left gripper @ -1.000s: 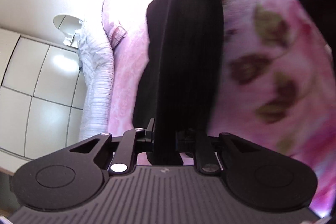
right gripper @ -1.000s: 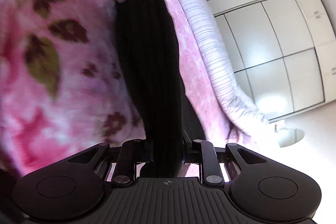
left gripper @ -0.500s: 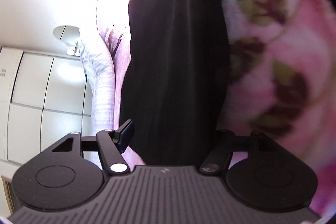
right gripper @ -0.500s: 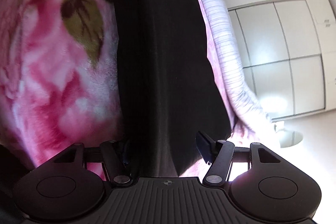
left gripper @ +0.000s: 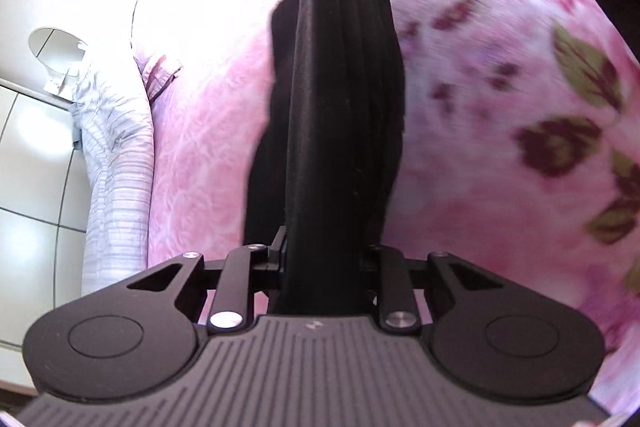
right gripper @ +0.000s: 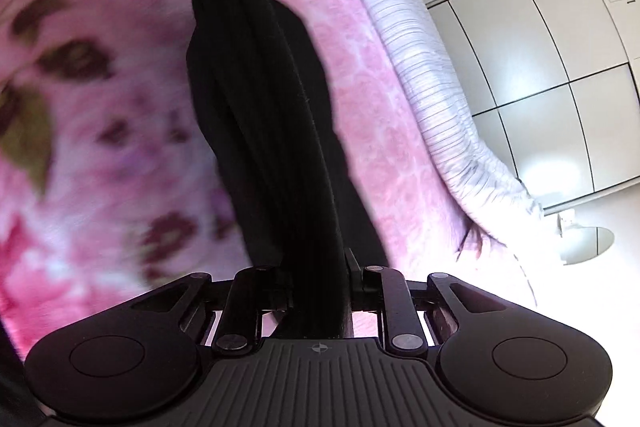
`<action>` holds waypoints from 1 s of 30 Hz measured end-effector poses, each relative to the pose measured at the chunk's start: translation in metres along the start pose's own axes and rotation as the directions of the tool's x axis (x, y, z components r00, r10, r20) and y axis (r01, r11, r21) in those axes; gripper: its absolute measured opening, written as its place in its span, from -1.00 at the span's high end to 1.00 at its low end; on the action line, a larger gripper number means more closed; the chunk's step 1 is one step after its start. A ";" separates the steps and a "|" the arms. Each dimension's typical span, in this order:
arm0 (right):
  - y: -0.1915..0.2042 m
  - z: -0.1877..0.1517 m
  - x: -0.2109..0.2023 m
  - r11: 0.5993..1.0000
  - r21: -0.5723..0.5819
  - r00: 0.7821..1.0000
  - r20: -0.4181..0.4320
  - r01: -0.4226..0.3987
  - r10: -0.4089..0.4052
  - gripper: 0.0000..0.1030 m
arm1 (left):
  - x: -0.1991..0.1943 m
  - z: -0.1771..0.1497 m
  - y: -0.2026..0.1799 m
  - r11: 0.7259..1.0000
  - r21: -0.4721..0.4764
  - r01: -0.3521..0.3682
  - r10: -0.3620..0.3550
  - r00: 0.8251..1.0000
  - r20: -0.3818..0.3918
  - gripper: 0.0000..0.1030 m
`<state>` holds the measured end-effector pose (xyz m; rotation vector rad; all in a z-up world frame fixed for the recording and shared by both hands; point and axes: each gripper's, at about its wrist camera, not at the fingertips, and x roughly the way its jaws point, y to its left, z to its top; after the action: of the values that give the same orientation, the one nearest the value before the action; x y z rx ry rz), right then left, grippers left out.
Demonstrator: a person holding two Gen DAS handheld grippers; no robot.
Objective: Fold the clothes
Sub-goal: 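Lift the black bundle with both grippers and carry it toward the pillows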
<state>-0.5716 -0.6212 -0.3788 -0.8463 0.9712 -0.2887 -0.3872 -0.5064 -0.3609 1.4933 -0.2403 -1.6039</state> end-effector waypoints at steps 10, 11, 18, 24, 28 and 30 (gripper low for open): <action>-0.073 0.004 -0.028 0.983 0.116 0.986 -0.067 -0.145 0.153 0.66 | 0.003 0.012 0.100 0.978 -0.106 0.179 -0.179 0.984 0.003 0.65; -0.080 0.003 -0.030 0.978 0.124 0.982 -0.074 -0.165 0.175 0.66 | 0.001 0.014 0.111 0.974 -0.110 0.196 -0.198 0.980 -0.006 0.66; -0.151 0.015 -0.061 0.961 0.177 0.964 -0.118 -0.214 0.237 0.67 | -0.020 0.048 0.187 0.953 -0.137 0.271 -0.276 0.961 -0.020 0.67; -0.191 -0.010 -0.095 0.956 0.241 0.957 -0.197 -0.164 0.214 0.67 | -0.013 0.111 0.210 0.957 -0.034 0.287 -0.286 0.957 0.043 0.67; -0.212 -0.062 -0.114 0.949 0.302 0.949 -0.260 -0.096 0.178 0.67 | 0.013 0.188 0.219 0.964 0.027 0.266 -0.267 0.959 0.091 0.67; -0.229 -0.106 -0.116 0.948 0.312 0.947 -0.278 -0.071 0.162 0.67 | 0.036 0.238 0.223 0.969 0.036 0.246 -0.248 0.962 0.114 0.67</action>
<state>-0.6899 -0.7584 -0.1688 -0.4709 1.2214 -0.4580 -0.4848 -0.7592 -0.1760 1.4927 -0.1410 -1.8969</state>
